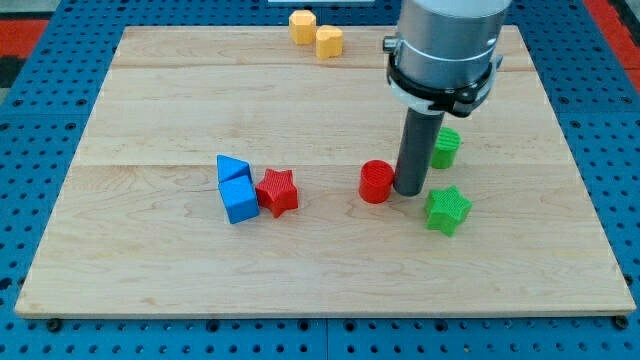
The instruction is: Move the green circle parallel right to the red circle
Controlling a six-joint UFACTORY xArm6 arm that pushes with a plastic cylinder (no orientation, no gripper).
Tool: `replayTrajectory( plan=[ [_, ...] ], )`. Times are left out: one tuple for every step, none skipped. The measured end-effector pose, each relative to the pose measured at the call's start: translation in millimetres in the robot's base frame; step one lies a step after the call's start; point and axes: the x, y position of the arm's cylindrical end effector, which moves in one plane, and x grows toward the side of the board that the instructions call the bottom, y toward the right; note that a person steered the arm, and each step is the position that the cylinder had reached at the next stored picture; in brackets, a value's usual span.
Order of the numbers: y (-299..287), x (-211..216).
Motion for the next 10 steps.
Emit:
replayTrajectory(
  plan=[
    [13.4, 23.3],
    [40.1, 27.9],
    [40.0, 6.9],
    [14.0, -19.3],
    [-8.8, -44.1],
    [3.0, -83.9],
    [24.6, -103.7],
    [42.5, -87.7],
    [44.9, -55.8],
    [50.7, -26.7]
  ],
)
